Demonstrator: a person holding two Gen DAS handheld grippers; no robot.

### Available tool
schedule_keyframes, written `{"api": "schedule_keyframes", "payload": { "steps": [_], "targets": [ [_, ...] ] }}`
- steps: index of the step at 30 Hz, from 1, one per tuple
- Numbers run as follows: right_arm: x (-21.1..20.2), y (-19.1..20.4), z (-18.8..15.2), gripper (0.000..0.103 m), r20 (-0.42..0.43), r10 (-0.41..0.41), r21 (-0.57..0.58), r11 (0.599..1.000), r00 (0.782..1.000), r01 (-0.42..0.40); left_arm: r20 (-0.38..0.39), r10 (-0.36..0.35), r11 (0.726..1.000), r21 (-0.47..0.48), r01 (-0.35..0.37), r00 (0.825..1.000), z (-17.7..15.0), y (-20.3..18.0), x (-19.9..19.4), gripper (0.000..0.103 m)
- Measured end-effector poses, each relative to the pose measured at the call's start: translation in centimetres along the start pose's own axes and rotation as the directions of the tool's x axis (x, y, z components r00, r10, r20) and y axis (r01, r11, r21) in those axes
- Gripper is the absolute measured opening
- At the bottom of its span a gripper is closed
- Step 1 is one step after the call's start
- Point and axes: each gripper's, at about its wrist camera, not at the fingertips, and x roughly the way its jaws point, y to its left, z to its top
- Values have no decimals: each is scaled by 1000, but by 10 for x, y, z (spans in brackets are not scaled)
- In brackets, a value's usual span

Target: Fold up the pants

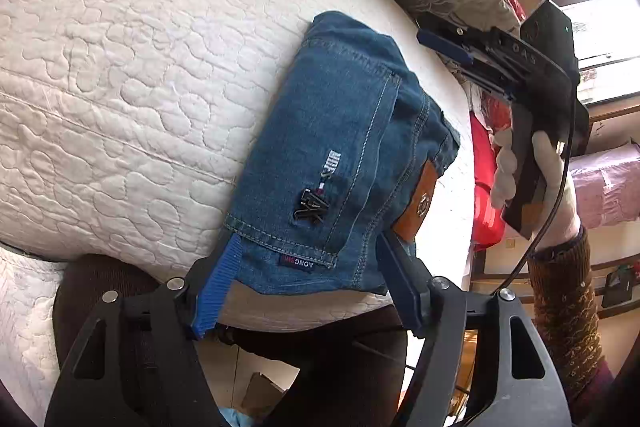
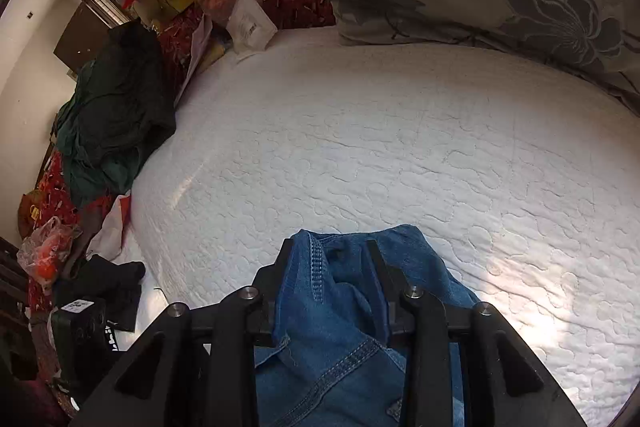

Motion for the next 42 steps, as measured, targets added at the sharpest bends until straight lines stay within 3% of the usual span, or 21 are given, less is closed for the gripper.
{"api": "schedule_keyframes", "payload": {
  "steps": [2,5,7,9,12,16,18,21,23,25,29,31,33,35,39,42],
  "targets": [
    [-17,7,-14,35,23,41,-14,999,999,-40,31,-12,1000,5,12,999,8,-6,-4,69],
    [-24,8,-42,31,39,83,-16,996,996,-83,14,21,999,26,-21,1000,15,-15,11,69],
    [-10,-6,-63,29,7,26,19,999,1000,-26,-19,67,997,49,-66,998,18,-15,27,69],
    [15,-37,-82,27,-57,-77,74,994,995,81,-45,154,985,84,-150,987,16,-14,45,69],
    [10,-48,-90,27,8,-21,147,989,1000,20,-33,241,957,176,-232,970,13,-29,48,69],
    [-43,-51,-96,39,177,27,259,963,984,-73,-14,212,956,211,-204,977,15,-40,23,69],
    [-64,-57,-110,65,220,22,305,948,975,-90,25,201,956,215,-202,979,20,-40,7,69],
    [-74,-67,-138,66,209,-4,369,927,978,-75,70,216,954,199,-226,974,30,-35,-6,69],
    [-70,-69,-157,66,190,-13,409,910,982,-67,52,203,962,175,-209,978,38,-37,0,69],
    [-66,-67,-176,66,209,26,431,895,978,-116,34,193,964,180,-196,981,36,-42,7,69],
    [-57,-47,-196,66,227,75,408,898,971,-165,12,254,933,260,-248,967,20,-55,35,69],
    [-47,-38,-205,66,177,34,396,913,984,-103,-12,323,907,290,-306,946,10,-52,57,69],
    [-37,-32,-208,66,114,-16,377,926,993,-28,22,386,864,341,-370,922,3,-55,66,69],
    [-40,-32,-212,66,125,-11,383,923,992,-38,45,401,844,371,-388,915,-1,-62,62,69],
    [-51,-40,-220,66,181,12,442,892,983,-93,73,396,841,372,-393,915,-2,-68,50,69],
    [-44,-42,-227,66,164,31,475,873,986,-106,78,400,840,366,-400,913,0,-67,47,69]
  ]
}}
